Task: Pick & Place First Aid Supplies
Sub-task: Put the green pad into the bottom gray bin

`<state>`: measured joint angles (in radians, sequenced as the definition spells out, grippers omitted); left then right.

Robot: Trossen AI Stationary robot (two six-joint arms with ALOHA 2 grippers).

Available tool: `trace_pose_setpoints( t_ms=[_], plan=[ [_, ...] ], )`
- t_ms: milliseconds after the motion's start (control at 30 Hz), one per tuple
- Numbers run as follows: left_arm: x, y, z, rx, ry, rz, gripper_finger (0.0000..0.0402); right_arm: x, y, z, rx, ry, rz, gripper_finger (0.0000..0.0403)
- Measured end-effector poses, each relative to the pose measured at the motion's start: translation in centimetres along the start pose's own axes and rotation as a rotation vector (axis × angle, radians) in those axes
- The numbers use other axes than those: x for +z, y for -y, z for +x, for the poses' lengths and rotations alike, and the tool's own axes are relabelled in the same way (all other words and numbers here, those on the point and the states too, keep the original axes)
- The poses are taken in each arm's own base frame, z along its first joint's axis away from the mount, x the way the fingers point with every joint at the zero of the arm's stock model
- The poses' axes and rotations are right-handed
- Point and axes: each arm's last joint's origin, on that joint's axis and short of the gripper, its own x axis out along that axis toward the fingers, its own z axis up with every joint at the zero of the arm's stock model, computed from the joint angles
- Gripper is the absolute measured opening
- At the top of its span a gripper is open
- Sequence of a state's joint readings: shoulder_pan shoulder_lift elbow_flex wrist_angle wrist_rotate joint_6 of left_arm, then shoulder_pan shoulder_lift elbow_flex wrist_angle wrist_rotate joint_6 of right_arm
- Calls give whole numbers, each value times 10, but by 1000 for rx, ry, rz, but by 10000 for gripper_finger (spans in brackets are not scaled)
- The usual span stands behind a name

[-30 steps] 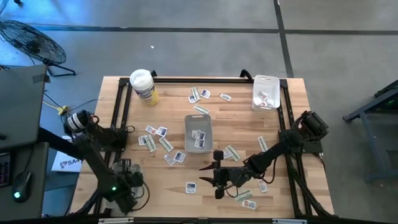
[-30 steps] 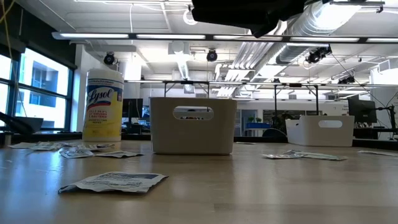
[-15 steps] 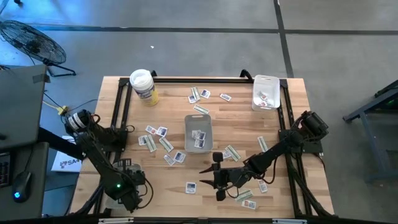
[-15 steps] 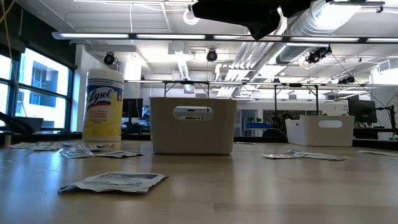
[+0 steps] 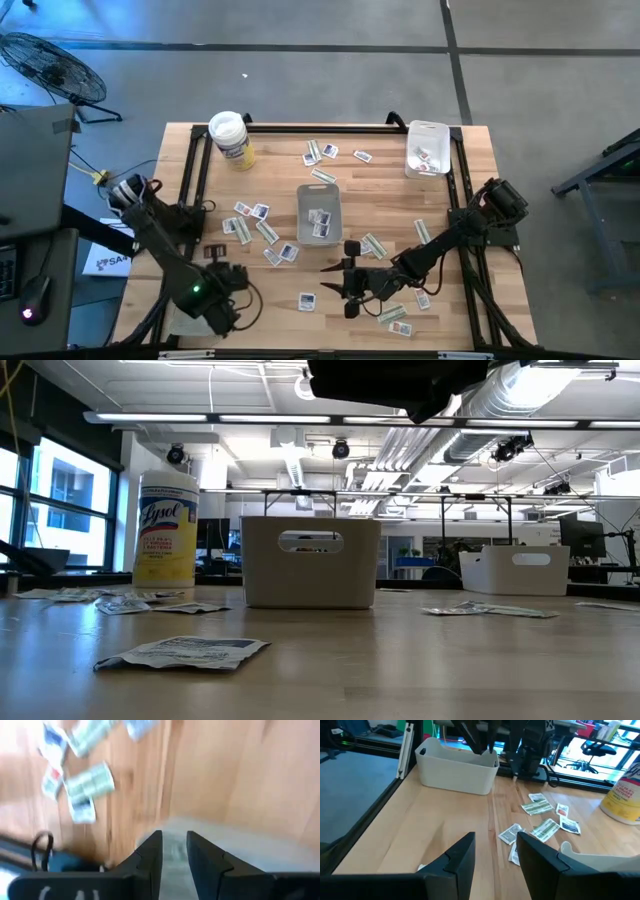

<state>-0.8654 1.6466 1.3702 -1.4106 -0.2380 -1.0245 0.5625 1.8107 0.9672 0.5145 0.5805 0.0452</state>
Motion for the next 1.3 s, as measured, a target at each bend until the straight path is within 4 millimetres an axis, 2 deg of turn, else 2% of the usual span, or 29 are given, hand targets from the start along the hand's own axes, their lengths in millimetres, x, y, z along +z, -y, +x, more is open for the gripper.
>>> trace_pose_setpoints(
  t_ms=[233,433,533,700,833,967,1133,1300],
  plan=[
    [36,-19,-1,40,119,-95,85,0,0,0,1,4,2,138],
    [55,-35,8,109,178,-151,85,0,-1,0,18,-2,-2,138],
    [60,-40,15,92,147,-198,85,0,-1,0,36,-3,-1,138],
    [65,-52,37,117,88,-248,85,0,-1,0,38,-4,-2,138],
    [63,-70,61,155,-50,-293,85,0,-1,0,38,-4,-2,138],
    [65,-86,86,110,-161,-352,85,0,-1,0,38,-5,-3,138],
    [66,-93,114,21,-182,-397,85,-2,-1,0,37,-17,-10,138],
    [63,-91,125,-26,-187,-417,86,-3,-1,0,37,-25,-12,138]
  ],
)
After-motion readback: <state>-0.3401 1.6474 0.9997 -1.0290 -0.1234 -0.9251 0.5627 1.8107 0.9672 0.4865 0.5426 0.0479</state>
